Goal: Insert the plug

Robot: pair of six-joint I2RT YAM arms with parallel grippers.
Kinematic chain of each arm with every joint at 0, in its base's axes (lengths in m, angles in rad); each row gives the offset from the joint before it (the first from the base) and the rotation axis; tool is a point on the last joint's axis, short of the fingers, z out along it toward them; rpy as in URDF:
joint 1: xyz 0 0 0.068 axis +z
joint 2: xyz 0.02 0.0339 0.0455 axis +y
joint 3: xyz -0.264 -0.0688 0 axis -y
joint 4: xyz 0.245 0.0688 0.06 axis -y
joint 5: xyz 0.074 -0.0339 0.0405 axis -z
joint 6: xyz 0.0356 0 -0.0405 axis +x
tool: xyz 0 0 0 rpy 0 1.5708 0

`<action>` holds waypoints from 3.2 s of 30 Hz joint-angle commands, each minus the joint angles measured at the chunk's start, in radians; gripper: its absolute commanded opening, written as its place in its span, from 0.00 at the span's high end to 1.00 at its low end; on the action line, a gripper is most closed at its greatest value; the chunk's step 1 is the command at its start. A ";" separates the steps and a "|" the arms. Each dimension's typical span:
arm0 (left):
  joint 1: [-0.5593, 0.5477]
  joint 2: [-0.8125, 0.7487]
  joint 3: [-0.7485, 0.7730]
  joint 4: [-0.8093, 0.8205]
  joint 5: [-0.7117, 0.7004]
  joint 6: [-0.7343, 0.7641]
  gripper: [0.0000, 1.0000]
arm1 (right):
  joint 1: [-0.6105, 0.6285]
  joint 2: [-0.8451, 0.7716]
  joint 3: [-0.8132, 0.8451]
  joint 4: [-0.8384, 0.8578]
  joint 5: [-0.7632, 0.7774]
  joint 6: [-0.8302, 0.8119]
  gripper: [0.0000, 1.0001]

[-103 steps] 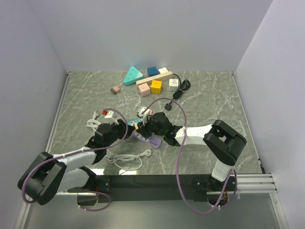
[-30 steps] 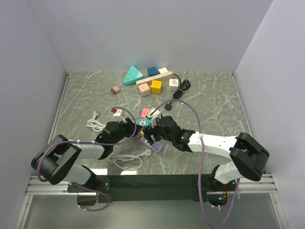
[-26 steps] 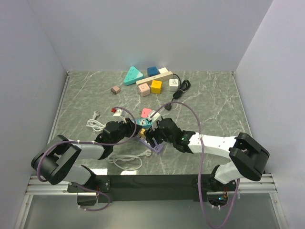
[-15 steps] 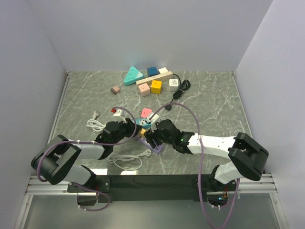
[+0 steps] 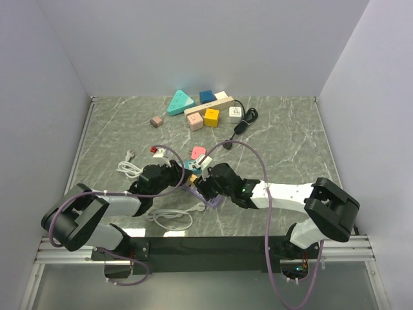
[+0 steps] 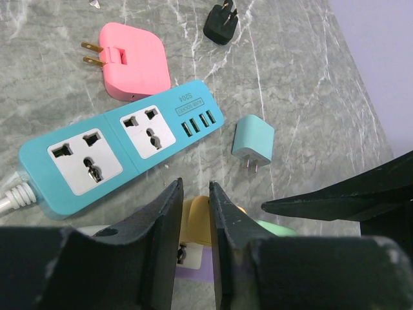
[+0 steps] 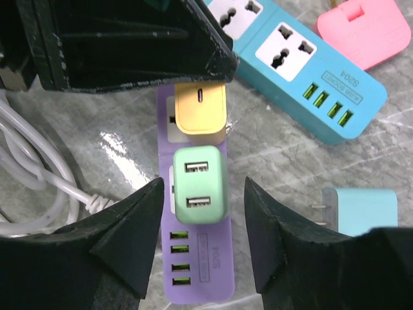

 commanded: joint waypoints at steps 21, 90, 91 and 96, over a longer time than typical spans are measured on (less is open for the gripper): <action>-0.008 0.009 -0.019 -0.031 0.011 0.027 0.71 | 0.018 0.004 -0.033 0.044 0.104 0.028 1.00; 0.014 -0.315 -0.050 -0.182 -0.144 0.043 0.38 | 0.043 0.045 0.175 -0.031 0.126 -0.004 0.25; 0.020 -0.324 -0.056 -0.185 -0.144 0.040 0.38 | 0.041 0.061 0.182 -0.027 0.119 -0.004 0.25; 0.037 -0.378 -0.088 -0.223 -0.153 0.037 0.38 | 0.038 0.116 0.217 -0.025 0.125 -0.015 0.29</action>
